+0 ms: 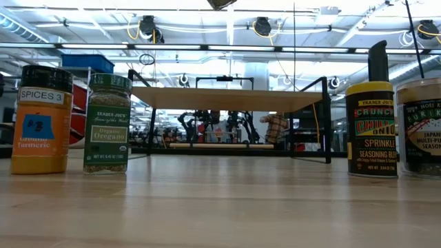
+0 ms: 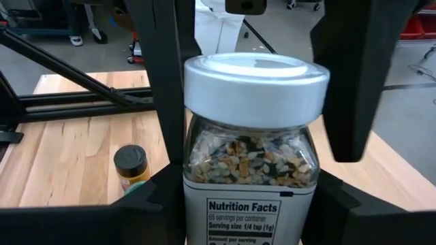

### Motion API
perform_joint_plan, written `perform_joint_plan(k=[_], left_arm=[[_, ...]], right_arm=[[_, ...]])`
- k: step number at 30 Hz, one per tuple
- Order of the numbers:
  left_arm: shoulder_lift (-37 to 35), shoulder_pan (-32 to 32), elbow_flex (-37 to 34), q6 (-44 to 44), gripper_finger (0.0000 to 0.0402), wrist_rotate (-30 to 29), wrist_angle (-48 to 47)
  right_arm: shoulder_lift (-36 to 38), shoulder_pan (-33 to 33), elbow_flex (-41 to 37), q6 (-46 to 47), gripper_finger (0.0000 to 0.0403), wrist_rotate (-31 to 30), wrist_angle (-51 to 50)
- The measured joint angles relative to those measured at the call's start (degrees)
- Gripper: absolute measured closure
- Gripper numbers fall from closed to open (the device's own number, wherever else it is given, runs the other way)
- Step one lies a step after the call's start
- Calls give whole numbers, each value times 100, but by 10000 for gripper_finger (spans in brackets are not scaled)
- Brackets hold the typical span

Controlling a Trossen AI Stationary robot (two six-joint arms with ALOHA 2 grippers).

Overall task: Shelf spices
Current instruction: Remove the white seasoning bottle from the shelf

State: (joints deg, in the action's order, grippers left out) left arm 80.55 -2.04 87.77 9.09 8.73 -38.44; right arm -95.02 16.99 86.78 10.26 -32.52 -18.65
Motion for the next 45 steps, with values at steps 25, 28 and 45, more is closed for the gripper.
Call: perform_joint_plan(k=[25,28,45], left_arm=[[-69,-280,9,82,61,-107,-302],[115,-344,4,209,61,-251,-279],[144,-523,2,327,63,-829,-85]], right_arm=[[81,9,0,114,212,466,-269],[79,-11,0,175,214,569,-292],[68,-17,0,259,212,538,-442]])
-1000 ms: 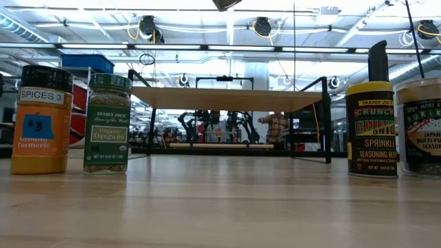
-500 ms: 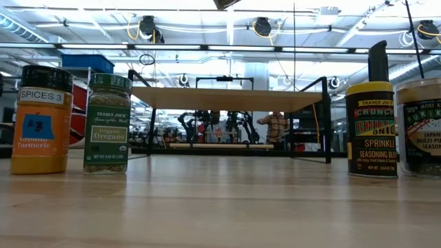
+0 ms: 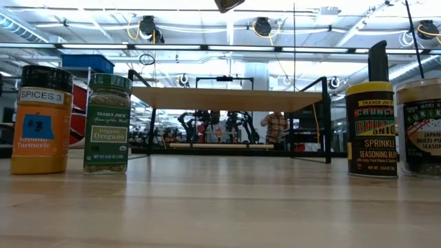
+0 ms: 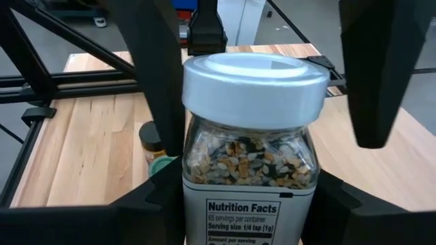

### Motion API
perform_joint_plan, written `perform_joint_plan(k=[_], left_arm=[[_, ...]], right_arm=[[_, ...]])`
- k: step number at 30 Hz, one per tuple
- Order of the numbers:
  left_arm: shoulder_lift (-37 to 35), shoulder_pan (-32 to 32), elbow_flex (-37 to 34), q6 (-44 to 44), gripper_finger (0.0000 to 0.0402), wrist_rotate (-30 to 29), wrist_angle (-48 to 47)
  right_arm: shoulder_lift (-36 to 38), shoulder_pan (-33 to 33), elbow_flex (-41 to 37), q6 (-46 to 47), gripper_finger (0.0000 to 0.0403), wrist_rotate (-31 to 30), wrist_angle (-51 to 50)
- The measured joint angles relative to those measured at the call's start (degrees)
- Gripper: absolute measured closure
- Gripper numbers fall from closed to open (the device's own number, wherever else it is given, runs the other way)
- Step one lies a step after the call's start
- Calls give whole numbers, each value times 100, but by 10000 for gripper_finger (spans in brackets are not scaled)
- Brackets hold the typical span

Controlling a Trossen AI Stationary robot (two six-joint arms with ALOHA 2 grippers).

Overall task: Shelf spices
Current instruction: Remove the white seasoning bottle from the shelf

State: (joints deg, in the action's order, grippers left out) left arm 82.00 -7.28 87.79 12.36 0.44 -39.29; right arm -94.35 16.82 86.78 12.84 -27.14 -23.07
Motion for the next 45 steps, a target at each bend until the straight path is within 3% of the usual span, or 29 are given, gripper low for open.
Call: perform_joint_plan(k=[16,25,36,45], left_arm=[[-2,-99,0,8,179,-1,-26],[-1,-98,-4,13,186,4,-31],[-9,-113,-4,15,188,156,-177],[-9,-113,-4,0,189,184,-388]], right_arm=[[-2,-33,0,4,212,8,-114],[-2,-33,2,33,206,3,-196],[4,-37,2,-261,126,58,-27],[17,-37,2,-258,127,352,-2]])
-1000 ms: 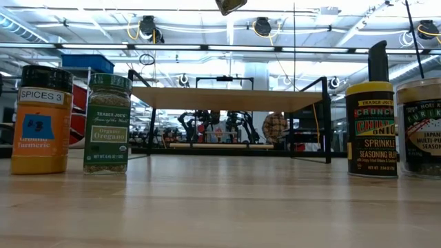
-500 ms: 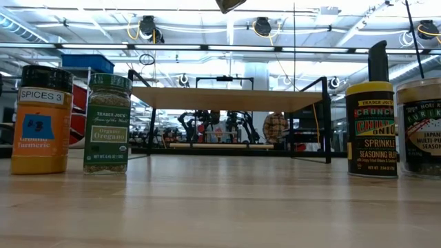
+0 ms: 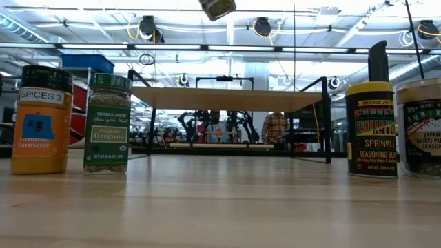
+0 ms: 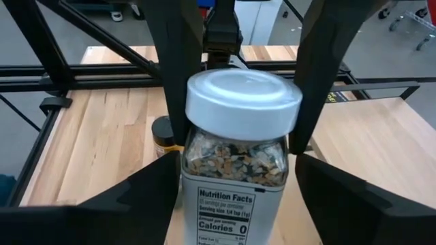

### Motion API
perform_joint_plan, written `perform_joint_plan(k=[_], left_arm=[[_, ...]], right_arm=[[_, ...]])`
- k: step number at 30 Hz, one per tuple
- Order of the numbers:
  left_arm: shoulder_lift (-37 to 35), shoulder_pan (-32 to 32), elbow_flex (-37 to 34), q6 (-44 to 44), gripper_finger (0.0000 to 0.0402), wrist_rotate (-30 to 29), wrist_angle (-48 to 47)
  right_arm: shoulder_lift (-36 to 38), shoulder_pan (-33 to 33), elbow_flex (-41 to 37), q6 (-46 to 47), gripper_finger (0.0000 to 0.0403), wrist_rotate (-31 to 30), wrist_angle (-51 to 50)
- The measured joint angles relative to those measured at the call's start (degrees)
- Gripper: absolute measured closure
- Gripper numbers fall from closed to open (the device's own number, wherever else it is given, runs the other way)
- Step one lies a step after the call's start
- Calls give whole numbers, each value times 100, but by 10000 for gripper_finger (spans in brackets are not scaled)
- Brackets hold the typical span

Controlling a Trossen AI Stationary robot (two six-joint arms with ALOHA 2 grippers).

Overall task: Shelf spices
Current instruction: Remove the white seasoning bottle from the shelf

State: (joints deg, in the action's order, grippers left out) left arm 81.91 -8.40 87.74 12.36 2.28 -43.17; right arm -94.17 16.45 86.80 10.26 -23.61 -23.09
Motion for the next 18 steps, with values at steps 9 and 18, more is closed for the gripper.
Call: perform_joint_plan(k=[9,18], left_arm=[[0,0,0,-2,189,-7,6],[0,1,0,-26,189,-91,12]], right_arm=[[0,-17,0,47,152,14,100],[0,-33,0,107,202,160,149]])
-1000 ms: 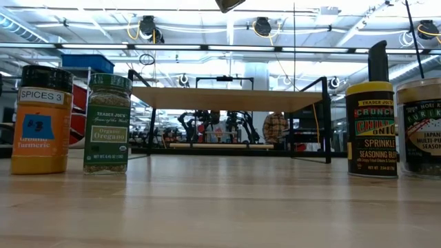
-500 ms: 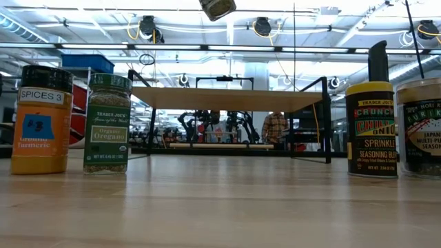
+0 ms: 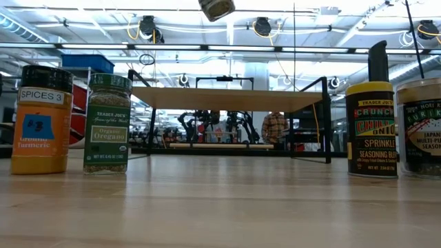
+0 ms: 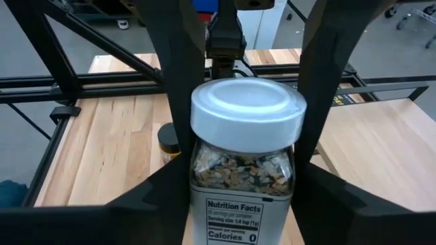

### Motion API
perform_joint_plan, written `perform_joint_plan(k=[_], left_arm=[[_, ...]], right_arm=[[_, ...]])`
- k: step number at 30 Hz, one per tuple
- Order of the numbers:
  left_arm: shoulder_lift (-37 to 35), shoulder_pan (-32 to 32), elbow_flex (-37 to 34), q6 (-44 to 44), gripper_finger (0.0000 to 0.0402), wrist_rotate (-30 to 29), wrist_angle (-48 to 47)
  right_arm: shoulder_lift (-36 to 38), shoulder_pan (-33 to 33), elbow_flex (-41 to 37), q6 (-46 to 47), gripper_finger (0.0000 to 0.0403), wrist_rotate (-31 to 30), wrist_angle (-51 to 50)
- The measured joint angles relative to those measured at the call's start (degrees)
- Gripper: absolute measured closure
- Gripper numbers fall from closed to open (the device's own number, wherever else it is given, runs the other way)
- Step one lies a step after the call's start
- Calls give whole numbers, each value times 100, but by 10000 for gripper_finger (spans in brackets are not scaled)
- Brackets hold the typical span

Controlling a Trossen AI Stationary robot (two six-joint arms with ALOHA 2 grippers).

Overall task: Shelf spices
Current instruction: Remove the white seasoning bottle from the shelf

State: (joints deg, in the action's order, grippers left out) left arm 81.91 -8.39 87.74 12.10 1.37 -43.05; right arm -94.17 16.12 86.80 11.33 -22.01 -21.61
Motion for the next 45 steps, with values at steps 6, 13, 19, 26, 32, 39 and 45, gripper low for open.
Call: perform_joint_plan(k=[6,13,19,26,32,39,45], left_arm=[[0,1,0,0,189,-14,-2],[0,-1,0,-53,143,-14,24],[0,1,0,-127,76,-16,122],[-91,-25,0,-107,23,212,236],[-343,-30,0,-132,15,239,186],[-876,-157,0,-280,15,-402,28],[-1166,-315,2,-534,15,-605,-214]], right_arm=[[0,2,0,0,208,-1,0],[0,2,0,0,210,45,19],[0,4,0,-4,210,57,3],[0,2,0,-11,211,137,-65],[43,23,0,-11,211,137,-422],[585,216,0,321,211,106,-1230],[1169,582,2,847,211,-6,-2007]])
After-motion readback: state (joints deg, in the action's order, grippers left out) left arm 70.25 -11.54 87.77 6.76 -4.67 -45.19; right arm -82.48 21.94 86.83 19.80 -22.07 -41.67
